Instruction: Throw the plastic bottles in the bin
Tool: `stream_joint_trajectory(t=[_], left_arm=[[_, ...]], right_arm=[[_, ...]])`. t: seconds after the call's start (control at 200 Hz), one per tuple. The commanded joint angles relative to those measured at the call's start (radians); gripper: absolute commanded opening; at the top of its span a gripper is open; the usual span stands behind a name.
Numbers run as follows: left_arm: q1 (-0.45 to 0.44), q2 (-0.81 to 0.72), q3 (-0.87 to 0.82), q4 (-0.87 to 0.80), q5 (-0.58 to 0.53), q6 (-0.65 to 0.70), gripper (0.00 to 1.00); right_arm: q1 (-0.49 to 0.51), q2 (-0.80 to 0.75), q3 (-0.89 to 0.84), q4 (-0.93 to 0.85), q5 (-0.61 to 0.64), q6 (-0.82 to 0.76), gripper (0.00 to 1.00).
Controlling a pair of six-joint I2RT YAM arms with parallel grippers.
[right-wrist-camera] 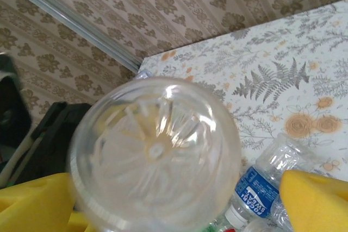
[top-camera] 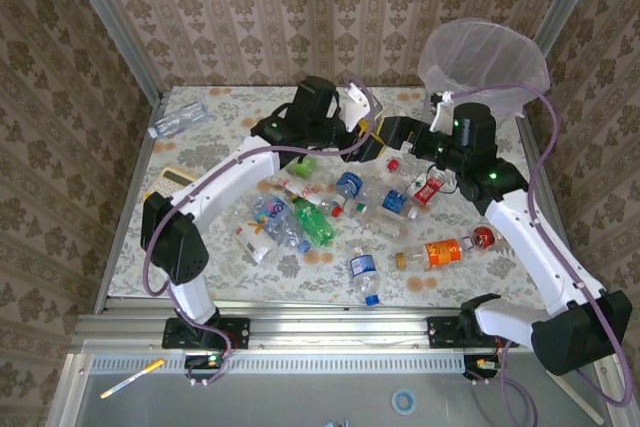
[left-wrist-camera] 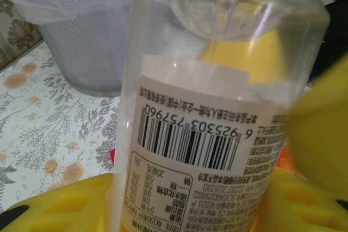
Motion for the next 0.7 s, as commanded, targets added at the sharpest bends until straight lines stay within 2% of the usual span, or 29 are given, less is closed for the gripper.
stream_joint_trajectory(t=[0.0, 0.25, 0.58, 0.695], left_arm=[[-0.012, -0.059, -0.024, 0.064, 0.038, 0.012, 0.45], [-0.027, -0.058, -0.035, 0.077, 0.067, 0.015, 0.45], [-0.031, -0.040, -0.027, 0.087, 0.078, 0.009, 0.47], [-0.031, -0.033, -0.013, 0.069, 0.060, 0.016, 0.54]], right_arm=[[-0.004, 0.026, 0.038, 0.036, -0.013, 0.030, 0.96], [-0.005, 0.048, 0.035, 0.057, -0.015, 0.047, 0.89], [-0.005, 0.041, 0.038, 0.025, -0.018, 0.047, 0.59], [-0.005, 0.035, 0.042, 0.007, -0.021, 0.050, 0.51]])
